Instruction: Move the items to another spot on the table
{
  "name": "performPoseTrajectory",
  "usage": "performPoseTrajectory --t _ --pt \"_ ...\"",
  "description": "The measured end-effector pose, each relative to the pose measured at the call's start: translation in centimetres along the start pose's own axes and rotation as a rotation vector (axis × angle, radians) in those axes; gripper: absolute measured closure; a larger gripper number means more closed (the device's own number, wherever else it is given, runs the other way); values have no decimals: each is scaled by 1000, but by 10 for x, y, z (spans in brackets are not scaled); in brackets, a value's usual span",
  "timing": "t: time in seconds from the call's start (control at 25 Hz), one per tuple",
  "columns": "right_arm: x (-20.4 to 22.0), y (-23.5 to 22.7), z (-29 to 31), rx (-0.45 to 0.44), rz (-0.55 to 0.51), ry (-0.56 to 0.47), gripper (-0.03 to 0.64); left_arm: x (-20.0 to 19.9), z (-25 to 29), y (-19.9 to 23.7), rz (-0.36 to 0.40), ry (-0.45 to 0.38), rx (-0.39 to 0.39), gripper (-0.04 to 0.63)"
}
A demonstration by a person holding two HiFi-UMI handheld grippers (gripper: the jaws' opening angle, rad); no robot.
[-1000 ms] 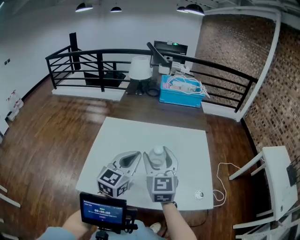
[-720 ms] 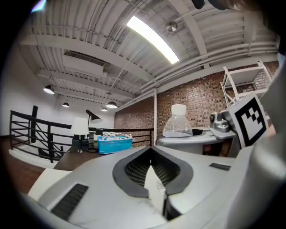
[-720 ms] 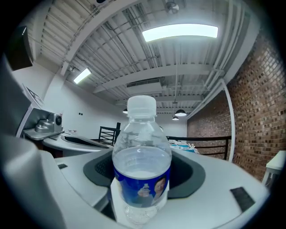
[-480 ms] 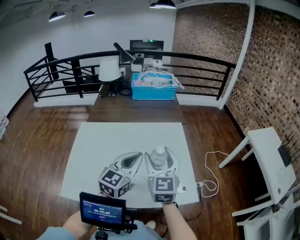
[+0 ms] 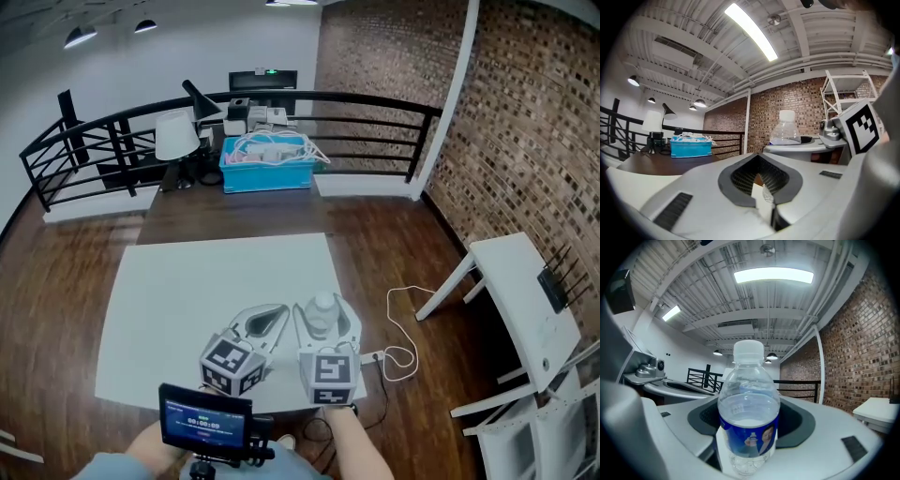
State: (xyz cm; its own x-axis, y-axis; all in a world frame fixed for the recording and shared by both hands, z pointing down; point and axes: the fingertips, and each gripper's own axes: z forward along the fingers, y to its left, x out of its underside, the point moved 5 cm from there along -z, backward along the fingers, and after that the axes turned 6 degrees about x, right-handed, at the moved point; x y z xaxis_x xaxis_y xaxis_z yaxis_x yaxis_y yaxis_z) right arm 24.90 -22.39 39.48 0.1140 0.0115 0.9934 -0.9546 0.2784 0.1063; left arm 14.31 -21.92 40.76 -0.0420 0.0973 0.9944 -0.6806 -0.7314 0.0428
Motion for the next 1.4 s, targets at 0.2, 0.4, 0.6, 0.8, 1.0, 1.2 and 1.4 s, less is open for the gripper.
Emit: performPoseTrajectory --t 0.2,0.4,0.6,0.8,1.0,1.2,1.4 --pt "11 -31 -3 30 -5 13 325 6 30 -18 -5 9 36 583" --pt "25 -50 -4 49 -4 17 325 17 47 -31 -2 4 50 583" --pt "43 -58 -2 44 -3 38 325 27 57 -34 -13 12 22 583" --pt "66 -67 4 40 2 61 325 41 70 -33 -21 34 12 583" --pt "85 -66 10 30 16 72 324 52 79 -34 -49 78 18 583" --pt "102 -67 16 26 20 73 319 65 84 -27 -69 103 3 583" --pt "111 -69 17 19 41 76 313 72 89 -28 -56 121 10 583"
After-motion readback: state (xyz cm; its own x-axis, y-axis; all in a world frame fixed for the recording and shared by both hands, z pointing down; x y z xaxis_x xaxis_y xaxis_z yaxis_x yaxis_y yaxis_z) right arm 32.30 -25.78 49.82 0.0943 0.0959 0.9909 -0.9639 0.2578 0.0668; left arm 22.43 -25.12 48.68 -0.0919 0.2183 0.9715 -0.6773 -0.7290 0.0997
